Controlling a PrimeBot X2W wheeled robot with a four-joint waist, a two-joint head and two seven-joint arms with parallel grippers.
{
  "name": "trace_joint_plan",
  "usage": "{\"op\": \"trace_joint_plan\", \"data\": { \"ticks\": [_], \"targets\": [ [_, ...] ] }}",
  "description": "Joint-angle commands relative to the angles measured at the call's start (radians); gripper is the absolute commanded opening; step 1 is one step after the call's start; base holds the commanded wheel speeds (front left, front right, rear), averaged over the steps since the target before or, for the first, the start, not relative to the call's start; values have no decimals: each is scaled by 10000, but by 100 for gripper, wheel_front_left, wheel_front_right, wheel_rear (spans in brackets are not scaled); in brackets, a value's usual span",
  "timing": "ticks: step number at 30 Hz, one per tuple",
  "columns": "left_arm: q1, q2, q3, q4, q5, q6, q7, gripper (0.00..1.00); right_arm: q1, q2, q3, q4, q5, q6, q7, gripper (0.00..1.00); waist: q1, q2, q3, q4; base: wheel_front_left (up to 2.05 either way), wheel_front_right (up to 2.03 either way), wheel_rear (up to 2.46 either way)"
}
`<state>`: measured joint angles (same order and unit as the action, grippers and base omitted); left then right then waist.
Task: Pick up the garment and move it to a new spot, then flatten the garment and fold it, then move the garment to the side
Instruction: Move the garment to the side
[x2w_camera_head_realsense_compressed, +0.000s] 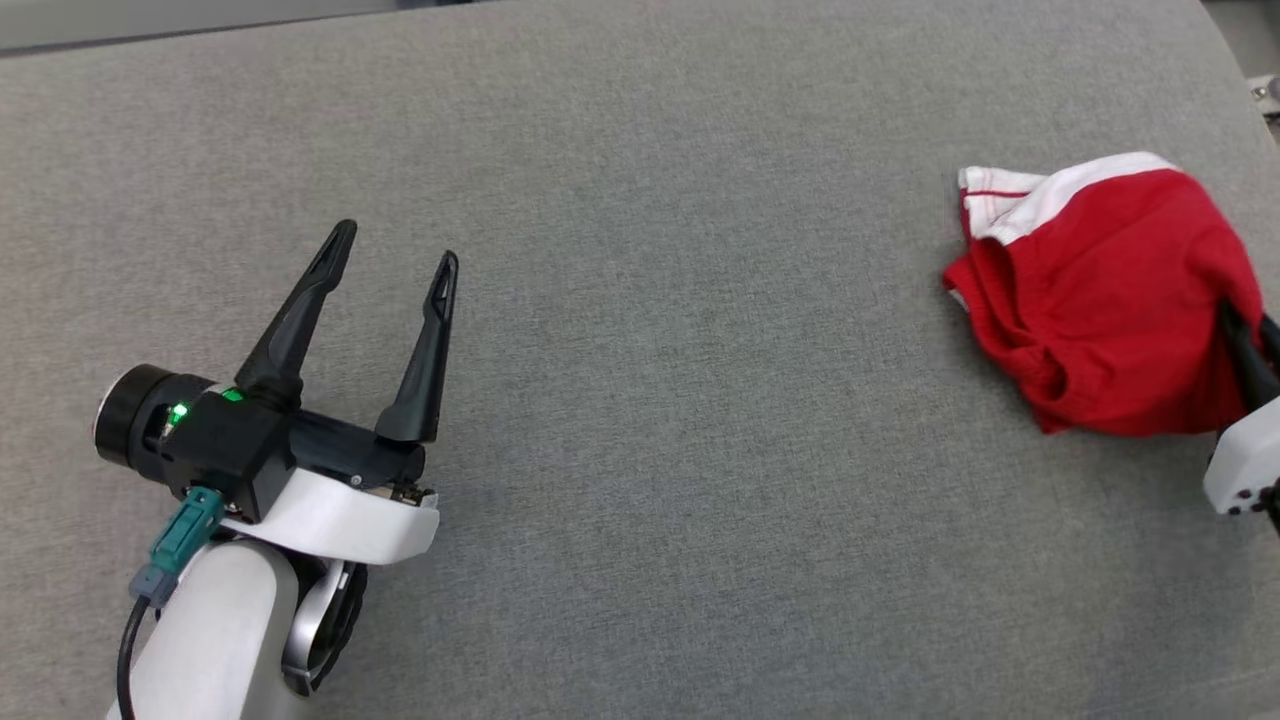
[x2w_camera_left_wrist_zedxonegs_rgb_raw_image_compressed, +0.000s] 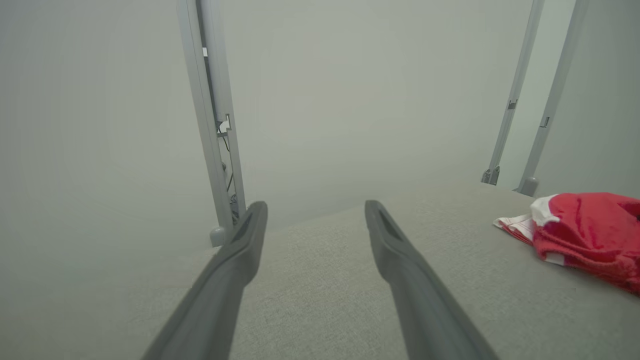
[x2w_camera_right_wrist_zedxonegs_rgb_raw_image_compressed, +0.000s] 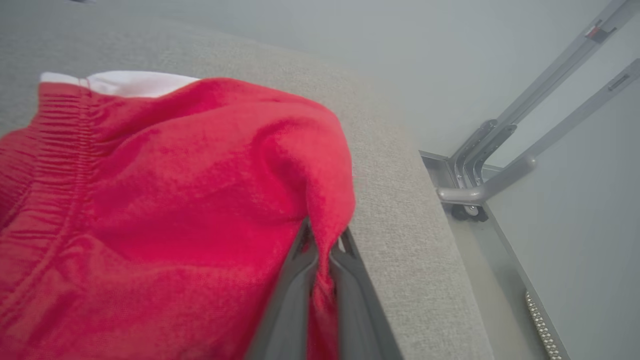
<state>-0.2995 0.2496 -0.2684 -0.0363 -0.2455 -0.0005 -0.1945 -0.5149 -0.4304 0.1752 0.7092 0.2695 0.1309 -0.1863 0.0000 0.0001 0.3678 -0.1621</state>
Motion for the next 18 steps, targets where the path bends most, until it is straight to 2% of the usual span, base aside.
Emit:
{"op": "trace_joint_plan", "data": {
  "ticks": [1, 7, 8, 9, 10, 14, 18],
  "targets": [
    [-222, 93, -28, -113, 103, -70, 22, 100, -298, -209, 43, 141, -176, 0, -187, 0, 0, -1, 406, -369, 0, 0, 0],
    [-467, 171, -116, -299, 177, -40, 188, 100, -1313, -448, 94, 1045, -495, 0, -488, 0, 0, -1, 743, -647, 0, 0, 0],
    [-478, 182, -130, -294, 171, -42, 217, 100, -1442, -445, 59, 1220, -500, -2, -537, 20, 0, -1, 772, -669, 0, 0, 0],
    [-508, 196, -138, -279, 163, -48, 240, 100, -1577, -426, 55, 1426, -562, 0, -565, 48, 0, -1, 793, -686, 0, 0, 0],
    [-542, 199, -144, -270, 148, -53, 230, 100, -1688, -387, 45, 1604, -609, 0, -582, 100, 0, -1, 807, -702, 0, 0, 0],
    [-601, 235, -123, -187, 92, -25, 223, 100, -1938, -290, -220, 2217, -486, 0, -672, 100, 0, -1, 786, -734, 0, 0, 0],
    [-429, 192, -56, -70, 15, 102, 118, 100, -1689, -96, -609, 2319, -82, 0, -773, 100, 0, -1, 583, -736, 0, 0, 0]
  ]
}}
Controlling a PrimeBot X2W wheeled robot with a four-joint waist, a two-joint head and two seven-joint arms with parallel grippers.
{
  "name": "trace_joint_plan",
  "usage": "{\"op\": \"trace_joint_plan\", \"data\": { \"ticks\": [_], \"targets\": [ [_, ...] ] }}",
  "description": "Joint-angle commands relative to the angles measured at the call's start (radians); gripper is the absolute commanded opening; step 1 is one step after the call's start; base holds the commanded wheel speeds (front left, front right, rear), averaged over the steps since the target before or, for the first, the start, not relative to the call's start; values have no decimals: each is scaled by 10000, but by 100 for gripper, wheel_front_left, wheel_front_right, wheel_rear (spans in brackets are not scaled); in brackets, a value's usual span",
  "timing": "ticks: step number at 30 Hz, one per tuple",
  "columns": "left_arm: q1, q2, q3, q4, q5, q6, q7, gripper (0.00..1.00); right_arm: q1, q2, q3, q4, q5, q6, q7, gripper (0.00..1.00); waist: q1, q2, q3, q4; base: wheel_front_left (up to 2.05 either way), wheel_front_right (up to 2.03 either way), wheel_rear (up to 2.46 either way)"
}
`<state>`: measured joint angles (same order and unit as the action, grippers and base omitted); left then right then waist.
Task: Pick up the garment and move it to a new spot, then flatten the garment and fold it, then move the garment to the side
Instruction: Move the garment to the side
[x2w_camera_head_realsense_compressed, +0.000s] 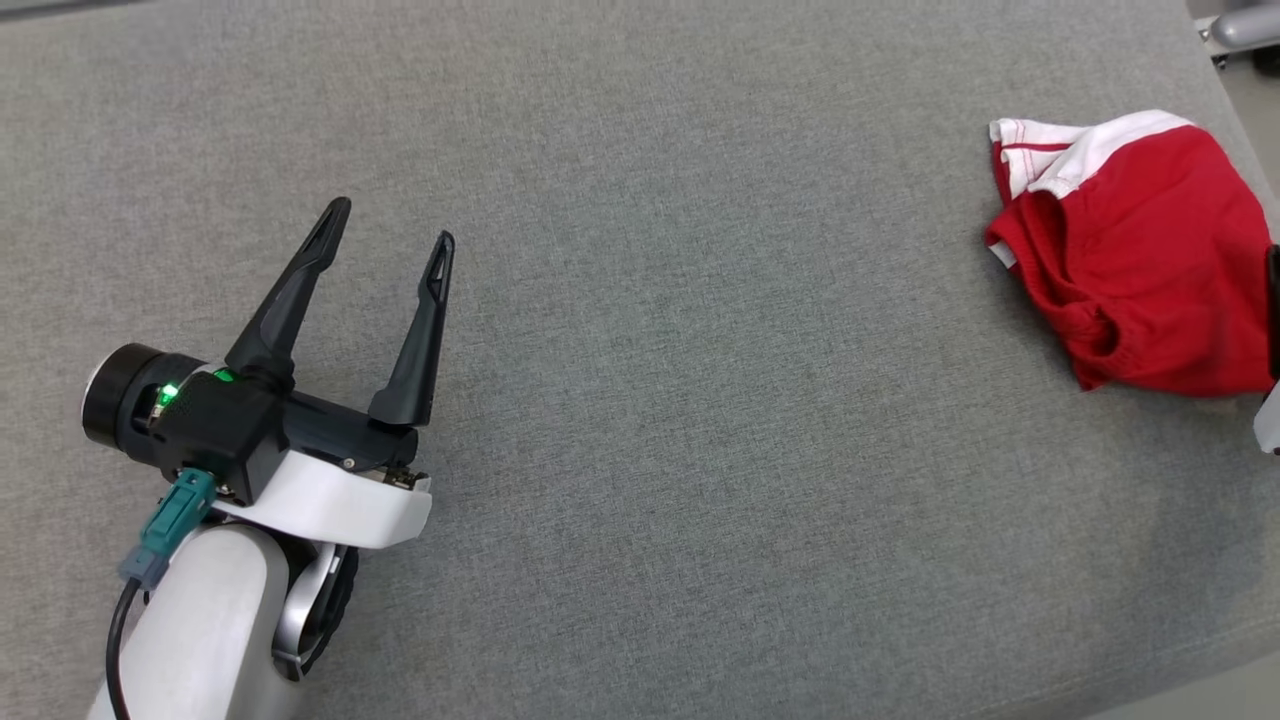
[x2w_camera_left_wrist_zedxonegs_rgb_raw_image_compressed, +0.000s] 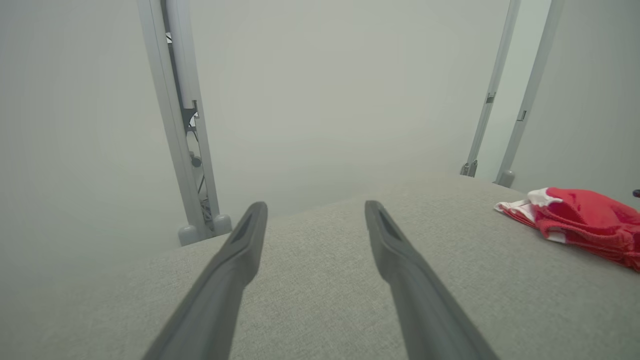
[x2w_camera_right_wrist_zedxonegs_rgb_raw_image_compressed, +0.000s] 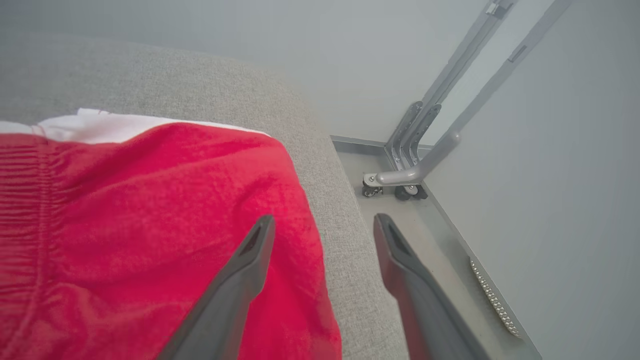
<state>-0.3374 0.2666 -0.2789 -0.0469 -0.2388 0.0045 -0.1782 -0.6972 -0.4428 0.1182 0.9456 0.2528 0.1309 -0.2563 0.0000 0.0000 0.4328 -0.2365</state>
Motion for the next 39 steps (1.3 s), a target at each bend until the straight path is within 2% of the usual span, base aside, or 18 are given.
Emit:
{"op": "trace_joint_plan", "data": {
  "ticks": [1, 3, 7, 10, 11, 17, 19, 28, 39],
  "targets": [
    [11, 15, 78, 64, -82, 86, -62, 100, 210, 128, -188, -231, 255, 0, -102, 100, 0, 0, -139, 17, 0, 0, 0],
    [133, 15, 153, 98, -103, 158, -134, 100, 430, 229, -648, -710, 527, 0, -113, 100, 0, 0, -287, 36, 0, 0, 0],
    [318, 13, 341, 124, -235, 337, -250, 100, 1279, 964, -1717, -2997, 998, 1, -99, 100, 0, 0, -612, 169, 0, 0, 0],
    [478, -30, 443, 91, -321, 476, -301, 100, 2019, 1498, -2295, -4863, 876, 0, -100, 100, 0, 0, -876, 449, 0, 0, 0],
    [478, -30, 443, 91, -321, 476, -301, 100, 2019, 1498, -2295, -4863, 876, 0, -100, 100, 0, 0, -876, 449, 0, 0, 0],
    [878, -191, 629, 72, -566, 750, -437, 100, 3383, 2771, -2181, -7870, 123, 1, -19, 100, 0, 0, -1453, 1330, 0, 0, 0],
    [1038, -233, 700, 86, -623, 818, -496, 100, 3655, 3043, -2013, -8427, -67, 1, 220, 100, 0, 0, -1605, 1603, 0, 0, 0],
    [1884, -355, 793, 264, -820, 1077, -604, 100, 4976, 3723, -1749, -9688, -877, 1, 1276, 100, 0, 0, -2380, 2640, 0, 0, 0],
    [2603, -295, 643, 480, -1004, 1056, -493, 100, 6573, 3903, -1657, -10074, -674, 1, 1628, 100, 0, 0, -3303, 2645, 0, 0, 0]
  ]
}}
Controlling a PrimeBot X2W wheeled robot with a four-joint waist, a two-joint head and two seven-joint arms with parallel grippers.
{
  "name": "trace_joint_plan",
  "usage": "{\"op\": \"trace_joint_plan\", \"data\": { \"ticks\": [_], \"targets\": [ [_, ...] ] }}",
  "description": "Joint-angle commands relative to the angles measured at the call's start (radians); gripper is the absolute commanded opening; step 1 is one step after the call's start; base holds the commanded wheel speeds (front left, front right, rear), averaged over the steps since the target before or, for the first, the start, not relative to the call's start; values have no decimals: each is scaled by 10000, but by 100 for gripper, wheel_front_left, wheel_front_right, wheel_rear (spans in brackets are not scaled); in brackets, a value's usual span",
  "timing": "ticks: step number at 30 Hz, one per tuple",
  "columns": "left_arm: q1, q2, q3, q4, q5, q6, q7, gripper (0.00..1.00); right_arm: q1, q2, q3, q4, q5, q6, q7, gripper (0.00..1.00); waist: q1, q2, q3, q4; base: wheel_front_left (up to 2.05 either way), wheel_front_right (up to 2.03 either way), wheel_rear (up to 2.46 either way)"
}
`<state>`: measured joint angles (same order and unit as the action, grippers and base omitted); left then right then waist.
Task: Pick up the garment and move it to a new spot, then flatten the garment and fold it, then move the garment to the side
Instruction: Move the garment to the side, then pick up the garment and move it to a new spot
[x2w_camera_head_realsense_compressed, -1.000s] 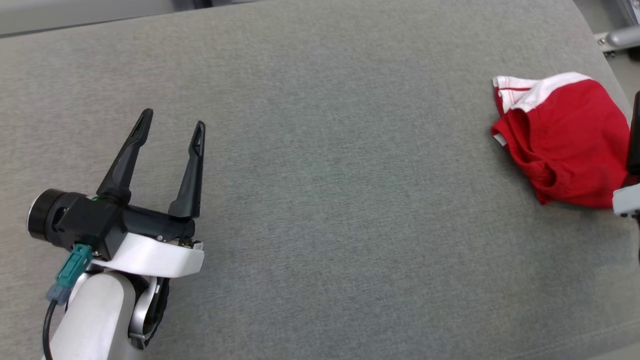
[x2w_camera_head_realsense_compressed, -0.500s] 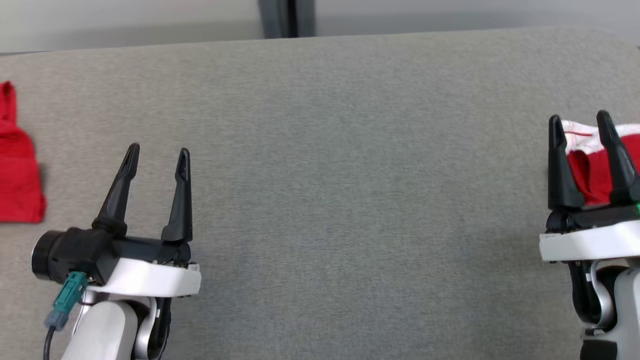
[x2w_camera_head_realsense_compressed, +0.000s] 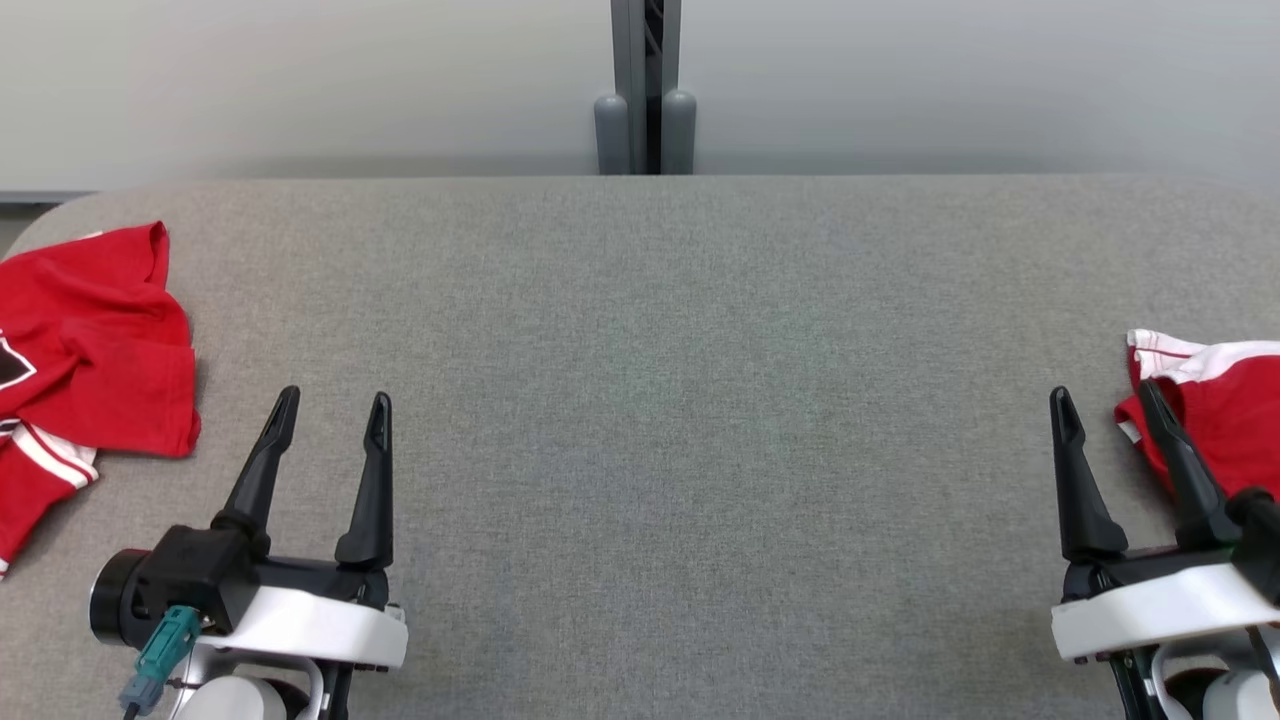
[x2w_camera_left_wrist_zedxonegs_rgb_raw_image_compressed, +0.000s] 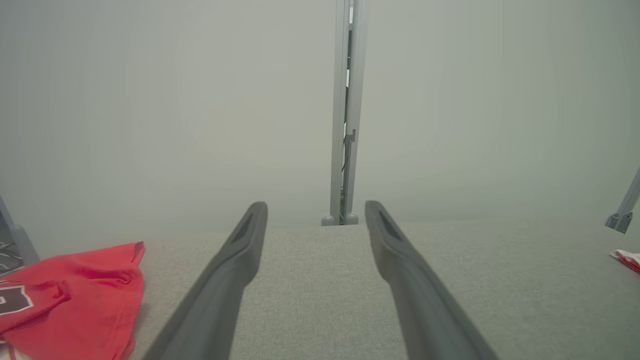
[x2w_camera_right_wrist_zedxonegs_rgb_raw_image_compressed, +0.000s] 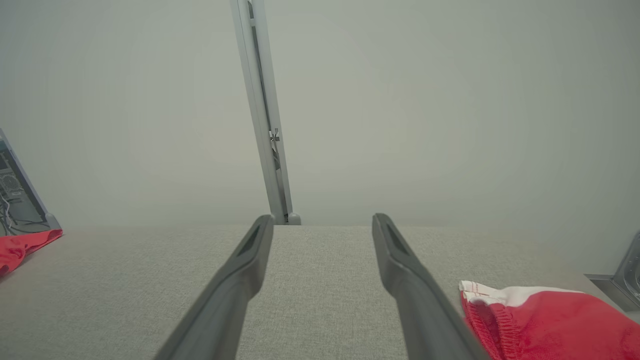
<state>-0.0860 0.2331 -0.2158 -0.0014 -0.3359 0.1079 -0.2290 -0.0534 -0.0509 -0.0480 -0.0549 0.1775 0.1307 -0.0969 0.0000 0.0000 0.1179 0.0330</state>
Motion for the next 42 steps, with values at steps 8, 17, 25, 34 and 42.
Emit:
{"op": "trace_joint_plan", "data": {
  "ticks": [8, 17, 25, 34, 42],
  "targets": [
    [428, 141, -114, 190, -165, -37, 214, 100, 708, -15, -160, -186, 274, 3, 165, 100, 0, 0, -613, -61, 0, 0, 0],
    [741, 250, -129, 246, -328, -26, 400, 100, 1046, -16, -151, -369, 343, 3, 350, 100, 0, 0, -903, -159, 0, 0, 0],
    [693, 288, -158, 227, -389, 18, 526, 100, 1078, -17, -74, -369, 431, 3, 355, 100, 0, 0, -929, -242, 0, 0, 0],
    [624, 300, -201, 269, -466, 38, 550, 100, 1029, -16, -48, -268, 476, 3, 350, 100, 0, 0, -921, -292, 0, 0, 0],
    [531, 340, -243, 301, -515, 54, 514, 100, 1027, -16, -82, -293, 476, 3, 311, 100, 0, 0, -893, -293, 0, 0, 0]
  ]
}}
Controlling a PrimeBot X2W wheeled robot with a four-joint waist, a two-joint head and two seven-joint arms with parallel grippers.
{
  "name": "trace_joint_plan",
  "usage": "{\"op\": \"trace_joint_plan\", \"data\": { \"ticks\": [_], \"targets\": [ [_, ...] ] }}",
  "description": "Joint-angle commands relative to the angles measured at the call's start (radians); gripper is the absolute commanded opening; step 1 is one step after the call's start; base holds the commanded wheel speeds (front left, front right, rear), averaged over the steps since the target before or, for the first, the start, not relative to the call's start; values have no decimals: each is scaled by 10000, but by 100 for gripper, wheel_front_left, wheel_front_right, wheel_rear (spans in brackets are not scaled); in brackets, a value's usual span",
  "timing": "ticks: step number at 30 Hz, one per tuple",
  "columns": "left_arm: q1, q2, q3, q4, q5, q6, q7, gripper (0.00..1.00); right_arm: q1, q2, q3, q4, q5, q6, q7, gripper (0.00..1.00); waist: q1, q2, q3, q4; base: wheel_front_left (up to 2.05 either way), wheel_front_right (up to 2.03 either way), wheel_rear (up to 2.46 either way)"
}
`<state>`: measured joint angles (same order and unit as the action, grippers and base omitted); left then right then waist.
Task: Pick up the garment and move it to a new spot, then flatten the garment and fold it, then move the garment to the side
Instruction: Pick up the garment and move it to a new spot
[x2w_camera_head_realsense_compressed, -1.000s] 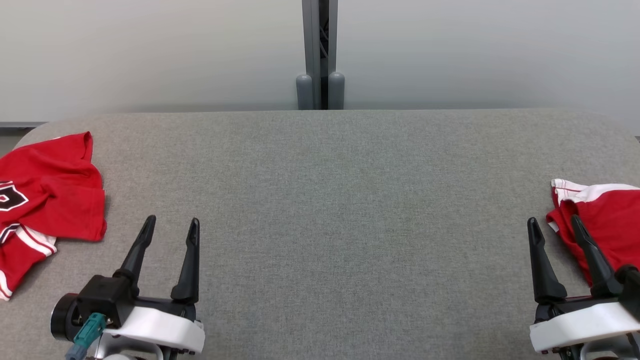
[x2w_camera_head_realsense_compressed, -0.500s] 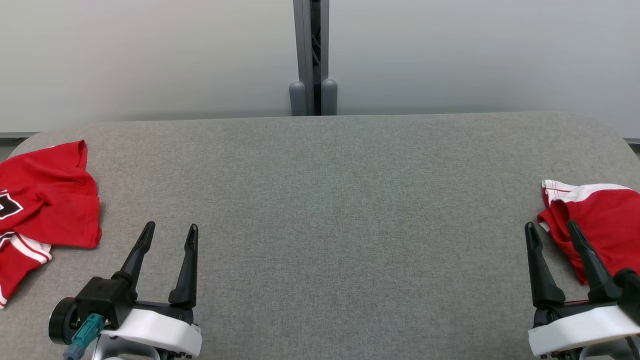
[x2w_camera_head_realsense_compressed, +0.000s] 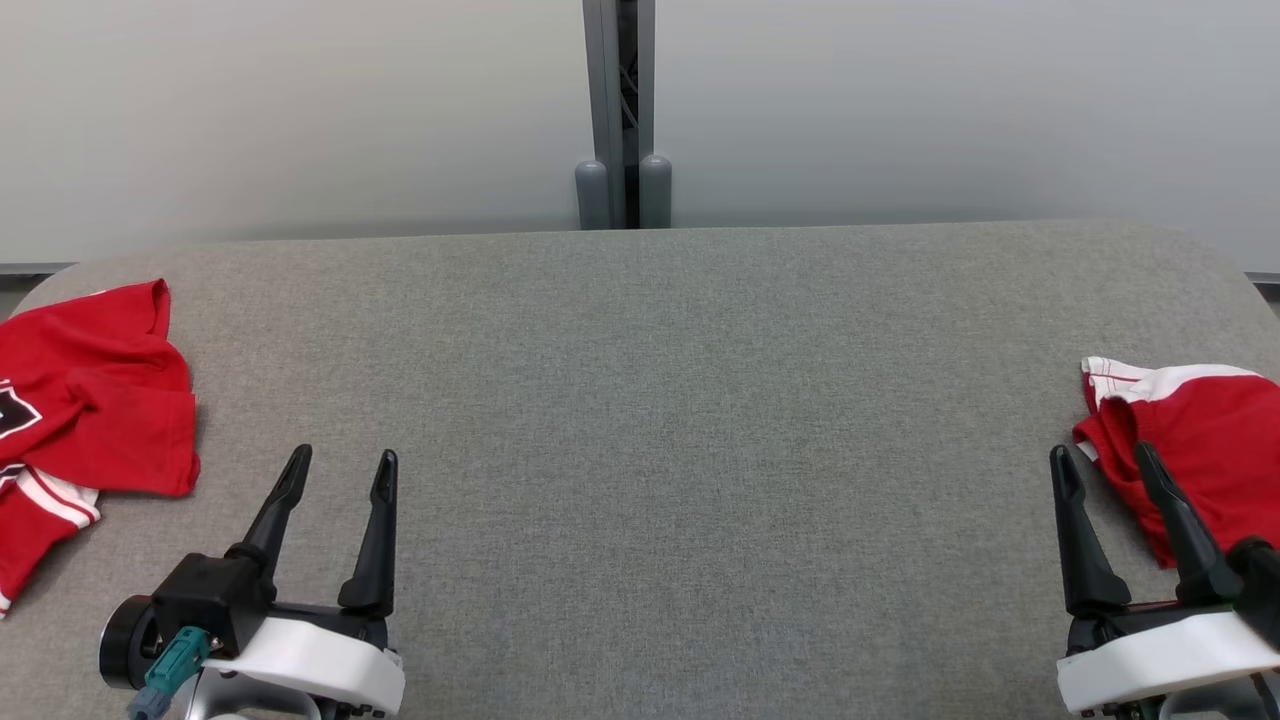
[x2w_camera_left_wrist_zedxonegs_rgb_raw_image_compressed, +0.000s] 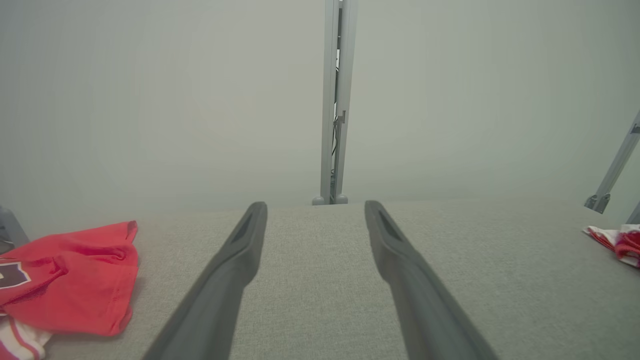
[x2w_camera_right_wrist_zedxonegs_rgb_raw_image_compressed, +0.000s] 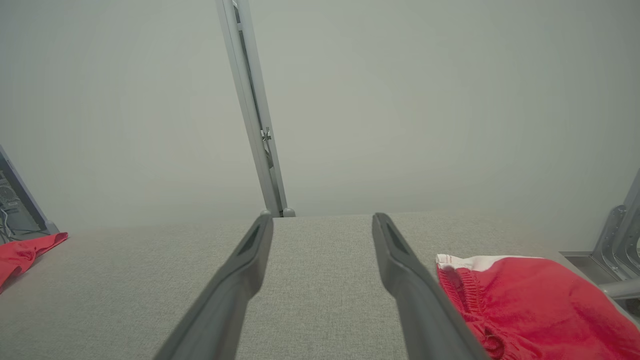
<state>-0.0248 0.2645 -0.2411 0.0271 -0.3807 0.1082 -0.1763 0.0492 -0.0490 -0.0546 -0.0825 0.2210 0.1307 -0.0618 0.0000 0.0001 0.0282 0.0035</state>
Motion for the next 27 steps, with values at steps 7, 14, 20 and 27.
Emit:
{"op": "trace_joint_plan", "data": {
  "ticks": [7, 14, 20, 27],
  "targets": [
    [-219, 9, -5, 45, -85, 102, -93, 100, -6, -35, -63, -46, 64, 3, -6, 100, 0, -1, 38, 155, 0, 0, 0],
    [-333, 86, 153, 43, -101, 154, -304, 100, 18, -35, 88, -227, -46, 3, 105, 100, 0, -1, 107, 1037, 0, 0, 0],
    [-464, 117, 332, 161, -168, 198, -441, 100, -79, -37, 189, -235, -123, 3, 181, 100, 0, -1, 111, 1947, 0, 0, 0],
    [-210, 195, 651, 294, -185, 433, -626, 100, -293, -41, 549, -63, -47, 3, 222, 100, 0, -1, 10, 2889, 0, 0, 0]
  ]
}}
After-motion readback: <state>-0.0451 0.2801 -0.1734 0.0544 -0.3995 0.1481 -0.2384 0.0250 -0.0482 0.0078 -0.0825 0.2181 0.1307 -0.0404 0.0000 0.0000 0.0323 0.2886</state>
